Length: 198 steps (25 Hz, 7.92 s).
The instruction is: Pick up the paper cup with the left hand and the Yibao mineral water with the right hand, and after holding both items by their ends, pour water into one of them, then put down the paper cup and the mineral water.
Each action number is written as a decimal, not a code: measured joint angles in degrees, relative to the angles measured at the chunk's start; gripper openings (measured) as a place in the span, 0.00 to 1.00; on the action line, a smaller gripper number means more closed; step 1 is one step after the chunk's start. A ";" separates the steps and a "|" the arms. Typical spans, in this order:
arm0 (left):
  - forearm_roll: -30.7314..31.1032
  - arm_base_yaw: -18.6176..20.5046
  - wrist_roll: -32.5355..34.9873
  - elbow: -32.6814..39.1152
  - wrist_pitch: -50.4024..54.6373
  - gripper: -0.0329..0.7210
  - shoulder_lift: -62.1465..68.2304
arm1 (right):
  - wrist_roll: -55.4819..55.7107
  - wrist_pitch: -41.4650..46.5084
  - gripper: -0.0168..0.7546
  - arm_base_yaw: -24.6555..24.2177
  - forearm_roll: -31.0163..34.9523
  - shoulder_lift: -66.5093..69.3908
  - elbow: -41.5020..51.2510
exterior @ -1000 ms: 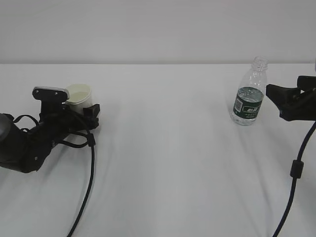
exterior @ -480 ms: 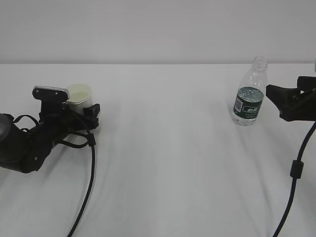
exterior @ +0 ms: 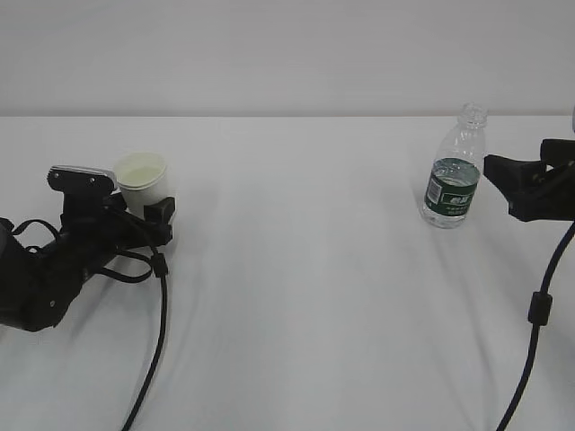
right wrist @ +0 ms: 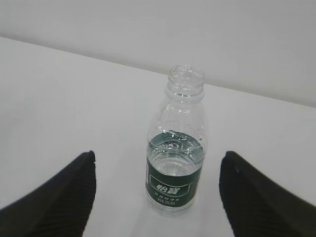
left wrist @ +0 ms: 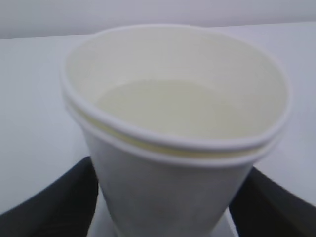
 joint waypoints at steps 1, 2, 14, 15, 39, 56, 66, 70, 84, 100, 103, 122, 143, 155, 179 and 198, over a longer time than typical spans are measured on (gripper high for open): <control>0.00 0.00 0.00 0.12 -0.09 0.81 -0.10 | 0.00 0.03 0.79 0.00 0.00 0.00 0.00; 0.00 0.00 0.00 0.20 -0.12 0.81 -0.27 | 0.00 0.03 0.79 0.00 0.00 0.00 0.00; 0.00 0.00 0.02 2.77 -0.44 0.81 -2.05 | 0.93 0.13 0.79 0.00 -0.38 0.00 0.00; 0.00 0.00 0.02 3.39 -0.44 0.81 -2.55 | 0.96 0.13 0.79 0.00 -0.33 0.00 0.00; 0.34 0.00 0.24 8.93 -0.14 0.80 -8.44 | 1.18 0.13 0.79 0.00 -0.45 0.00 0.00; 0.93 0.00 0.24 12.21 -0.01 0.76 -11.59 | 1.21 0.13 0.79 0.00 -0.45 0.00 0.00; 1.04 0.00 1.44 12.46 2.34 0.75 -15.76 | 1.30 0.13 0.79 0.00 0.55 0.00 0.00; 1.04 0.00 2.65 12.46 2.91 0.75 -16.79 | 1.30 0.13 0.79 0.00 1.53 0.00 0.00; -1.50 0.00 5.31 12.46 4.44 0.75 -21.43 | 1.30 0.13 0.79 0.00 4.88 0.00 0.00; -4.94 0.00 9.41 12.61 9.85 0.74 -31.86 | 1.30 -1.43 0.79 0.00 6.55 0.00 -1.82; -5.35 0.00 10.21 12.61 11.63 0.74 -33.48 | 1.30 -1.31 0.79 0.00 6.55 -0.17 -2.31; -7.09 0.00 14.40 12.71 18.14 0.73 -43.50 | 1.30 8.31 0.79 0.00 7.03 -9.97 -2.96; -9.48 0.00 18.08 13.08 29.57 0.72 -57.33 | 1.30 18.71 0.79 0.00 5.52 -20.68 -2.96; -9.89 0.00 18.44 13.08 35.25 0.72 -63.15 | 1.30 25.28 0.79 0.00 5.26 -27.79 -2.96; -9.89 0.00 19.11 13.08 43.07 0.72 -73.54 | 1.30 31.84 0.79 0.00 5.26 -37.03 -2.96; -7.73 0.00 19.32 13.30 55.21 0.70 -79.52 | 1.30 47.04 0.79 0.00 5.26 -46.54 -2.96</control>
